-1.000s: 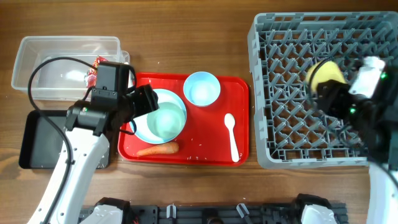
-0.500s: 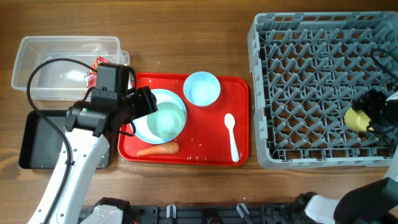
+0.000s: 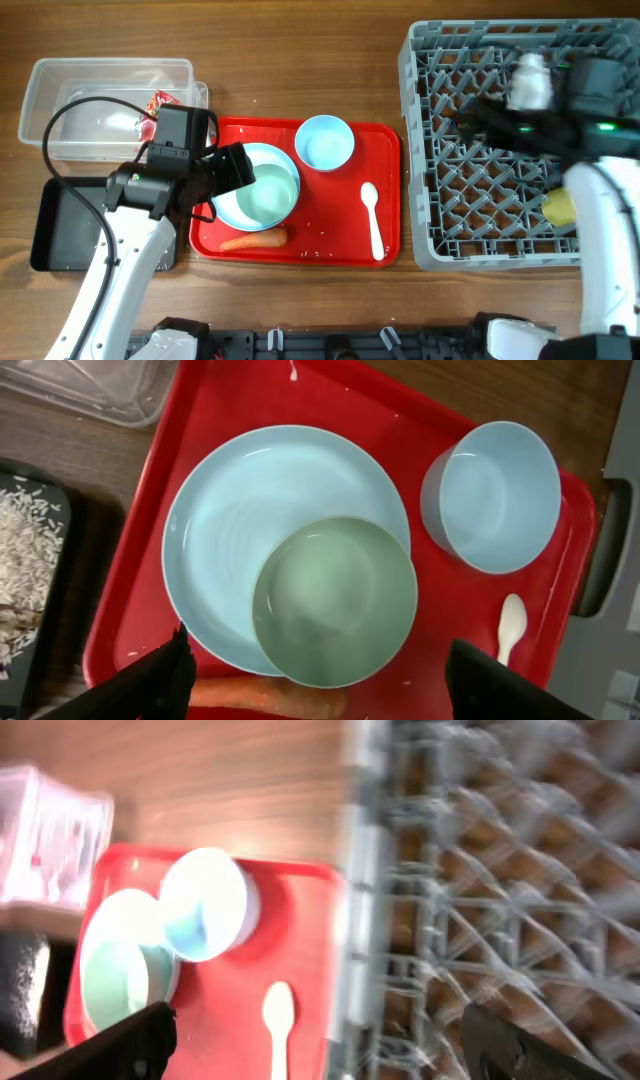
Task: Sort waste into correct bins and load items into the dishwasher rack
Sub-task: 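Grasp the light-blue bowl with the right gripper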
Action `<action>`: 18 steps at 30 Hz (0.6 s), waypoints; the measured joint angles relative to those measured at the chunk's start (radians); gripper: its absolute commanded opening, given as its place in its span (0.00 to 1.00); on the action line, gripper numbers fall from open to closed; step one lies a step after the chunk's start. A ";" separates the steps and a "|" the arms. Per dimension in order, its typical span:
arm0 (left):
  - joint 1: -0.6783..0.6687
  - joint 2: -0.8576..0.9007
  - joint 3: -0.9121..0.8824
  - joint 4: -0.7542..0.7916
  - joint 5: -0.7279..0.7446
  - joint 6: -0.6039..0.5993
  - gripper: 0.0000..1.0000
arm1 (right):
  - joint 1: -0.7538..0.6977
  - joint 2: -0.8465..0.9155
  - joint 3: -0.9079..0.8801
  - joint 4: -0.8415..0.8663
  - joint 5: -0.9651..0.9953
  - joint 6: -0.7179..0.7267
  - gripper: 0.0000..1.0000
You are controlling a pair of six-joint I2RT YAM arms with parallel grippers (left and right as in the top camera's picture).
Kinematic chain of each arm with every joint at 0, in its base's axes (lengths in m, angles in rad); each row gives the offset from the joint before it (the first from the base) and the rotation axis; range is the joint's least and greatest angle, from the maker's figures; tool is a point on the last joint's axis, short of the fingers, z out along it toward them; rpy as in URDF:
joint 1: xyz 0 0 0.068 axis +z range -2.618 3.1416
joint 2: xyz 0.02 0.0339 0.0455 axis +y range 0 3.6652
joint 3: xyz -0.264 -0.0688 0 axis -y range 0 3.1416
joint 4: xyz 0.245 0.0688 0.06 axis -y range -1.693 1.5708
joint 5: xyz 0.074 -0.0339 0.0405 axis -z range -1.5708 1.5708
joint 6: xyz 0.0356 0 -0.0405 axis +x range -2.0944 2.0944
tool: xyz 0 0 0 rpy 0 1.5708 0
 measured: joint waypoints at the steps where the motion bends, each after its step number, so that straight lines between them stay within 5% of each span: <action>1: 0.005 0.000 0.000 -0.009 -0.003 -0.003 0.81 | 0.082 0.004 0.000 0.036 0.034 0.011 0.93; 8: 0.177 0.000 0.000 -0.080 -0.022 -0.041 0.83 | 0.462 0.231 0.000 0.219 0.325 0.173 0.71; 12: 0.208 0.000 0.000 -0.090 -0.023 -0.045 0.83 | 0.492 0.422 0.000 0.296 0.370 0.281 0.48; 13: 0.209 0.000 0.000 -0.089 -0.023 -0.046 0.83 | 0.492 0.466 0.000 0.306 0.372 0.310 0.27; 16: 0.209 0.000 0.000 -0.089 -0.022 -0.048 0.83 | 0.492 0.542 0.000 0.323 0.373 0.371 0.19; 18: 0.209 0.000 0.000 -0.089 -0.022 -0.048 0.83 | 0.492 0.546 0.000 0.334 0.373 0.378 0.04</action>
